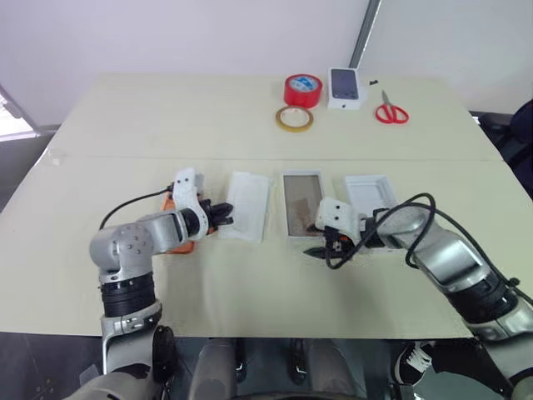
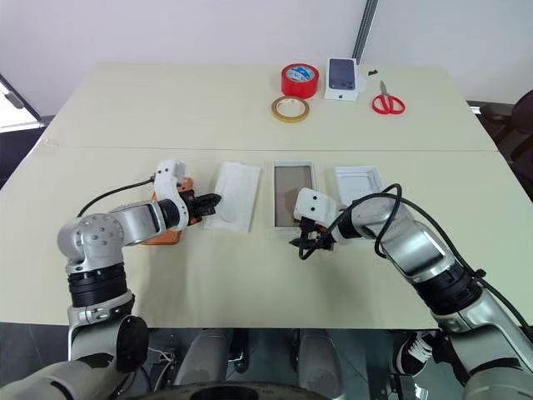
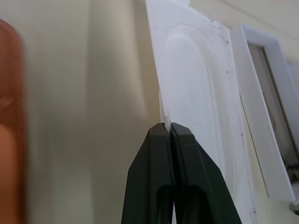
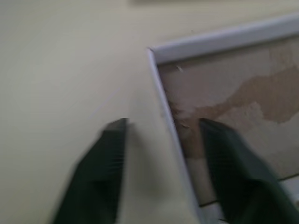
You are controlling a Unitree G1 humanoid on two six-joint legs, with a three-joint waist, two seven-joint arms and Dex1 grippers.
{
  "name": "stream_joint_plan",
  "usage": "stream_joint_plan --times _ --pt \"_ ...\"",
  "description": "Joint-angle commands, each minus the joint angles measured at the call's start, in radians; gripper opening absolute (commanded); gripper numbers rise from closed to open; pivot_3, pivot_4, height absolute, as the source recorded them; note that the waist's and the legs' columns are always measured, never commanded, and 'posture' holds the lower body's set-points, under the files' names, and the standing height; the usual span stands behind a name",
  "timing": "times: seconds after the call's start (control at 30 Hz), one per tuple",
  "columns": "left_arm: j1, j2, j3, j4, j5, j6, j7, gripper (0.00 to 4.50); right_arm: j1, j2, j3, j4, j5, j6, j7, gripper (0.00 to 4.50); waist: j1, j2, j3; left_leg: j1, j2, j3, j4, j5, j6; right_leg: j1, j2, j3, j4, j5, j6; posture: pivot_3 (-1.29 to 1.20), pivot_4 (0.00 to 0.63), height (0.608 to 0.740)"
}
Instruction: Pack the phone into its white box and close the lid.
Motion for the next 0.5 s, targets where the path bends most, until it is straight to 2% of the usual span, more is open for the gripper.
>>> stream_joint_plan --times 0.03,0.07,0.23,0.5 --pt "-0.034 0.0 0.064 -0.067 -0.026 0.002 0.016 0.0 -0.028 0.005 0.015 0.011 -0.014 -0.031 0.043 0.5 0.0 0.0 0.0 0.0 0.0 0.0 0.0 0.0 0.0 0.0 0.0 0.0 0.0 0.0 0.0 0.0 0.15 0.74" --pt "-0.035 0.004 0.076 -0.073 -0.024 0.004 0.018 0.0 -0.031 0.008 0.018 0.007 -0.013 -0.041 0.056 0.03 0.001 0.0 0.0 0.0 0.0 0.0 0.0 0.0 0.0 0.0 0.0 0.0 0.0 0.0 0.0 0.0 0.15 0.74" --pt "-0.06 0.008 0.156 -0.098 -0.036 0.02 0.036 0.0 -0.038 0.032 0.045 -0.06 0.0 -0.053 0.106 0.03 0.0 0.0 0.0 0.0 0.0 0.0 0.0 0.0 0.0 0.0 0.0 0.0 0.0 0.0 0.0 0.0 0.15 0.74" --pt "-0.1 -0.01 0.192 -0.127 -0.048 0.072 0.054 0.0 -0.08 0.166 0.152 -0.015 -0.132 -0.122 0.025 0.03 -0.001 -0.001 0.0 0.0 0.0 0.0 0.001 0.0 0.0 0.001 0.001 0.0 0.001 0.0 0.0 0.0 0.15 0.74"
